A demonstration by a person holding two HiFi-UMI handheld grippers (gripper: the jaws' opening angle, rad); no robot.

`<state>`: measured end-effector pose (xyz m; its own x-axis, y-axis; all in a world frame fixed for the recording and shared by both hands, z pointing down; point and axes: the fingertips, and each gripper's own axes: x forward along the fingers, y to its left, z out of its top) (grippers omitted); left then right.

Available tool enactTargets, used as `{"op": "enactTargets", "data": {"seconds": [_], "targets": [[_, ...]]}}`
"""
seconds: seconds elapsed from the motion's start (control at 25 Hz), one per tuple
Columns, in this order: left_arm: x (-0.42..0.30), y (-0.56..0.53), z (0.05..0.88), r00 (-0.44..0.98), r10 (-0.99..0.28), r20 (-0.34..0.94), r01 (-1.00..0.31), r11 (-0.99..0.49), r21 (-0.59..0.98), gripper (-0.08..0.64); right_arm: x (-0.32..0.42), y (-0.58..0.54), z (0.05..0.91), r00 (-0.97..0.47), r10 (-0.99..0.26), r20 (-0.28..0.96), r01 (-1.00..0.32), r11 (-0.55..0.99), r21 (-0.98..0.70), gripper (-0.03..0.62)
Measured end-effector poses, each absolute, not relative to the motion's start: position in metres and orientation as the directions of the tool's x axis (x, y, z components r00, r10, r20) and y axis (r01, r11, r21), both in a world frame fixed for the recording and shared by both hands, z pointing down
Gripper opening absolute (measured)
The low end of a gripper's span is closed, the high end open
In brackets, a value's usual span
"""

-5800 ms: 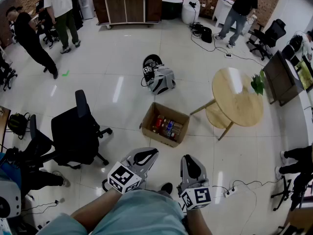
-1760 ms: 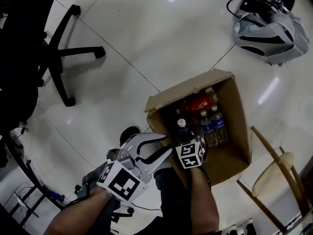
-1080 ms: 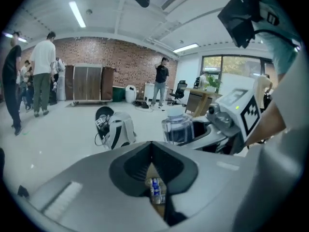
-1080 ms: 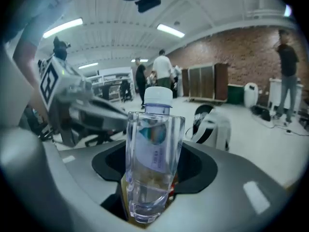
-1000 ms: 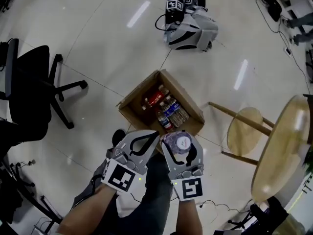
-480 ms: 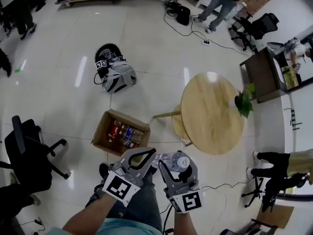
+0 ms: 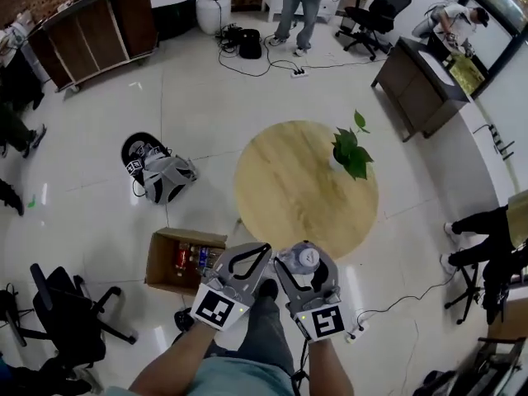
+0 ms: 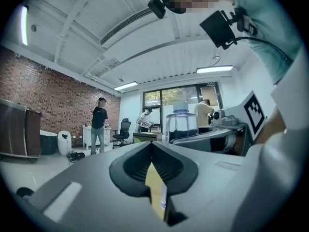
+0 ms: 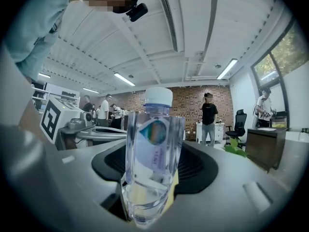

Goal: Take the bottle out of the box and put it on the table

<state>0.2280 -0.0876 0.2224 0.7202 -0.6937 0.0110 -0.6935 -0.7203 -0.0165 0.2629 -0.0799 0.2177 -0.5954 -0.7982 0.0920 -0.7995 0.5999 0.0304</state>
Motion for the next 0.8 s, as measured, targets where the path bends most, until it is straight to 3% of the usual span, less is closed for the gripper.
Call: {"op": "enactTargets", "data": {"seconds": [0.32,0.8], "targets": [[0.327,-0.159,0.267,0.708,-0.7,0.094,-0.703,-0.711,0.005,0.011,0.355,-0.16,0.278,-0.625,-0.771,0.12,-0.77,0.635,0.071,0.273],[0.337,-0.239,0.352,0.681,-0.71,0.18,-0.73,-0.679,0.078,0.011,0.381,-0.232,0.365,-0.587,-0.789,0.181,-0.79,0.607,0.088,0.273]]}}
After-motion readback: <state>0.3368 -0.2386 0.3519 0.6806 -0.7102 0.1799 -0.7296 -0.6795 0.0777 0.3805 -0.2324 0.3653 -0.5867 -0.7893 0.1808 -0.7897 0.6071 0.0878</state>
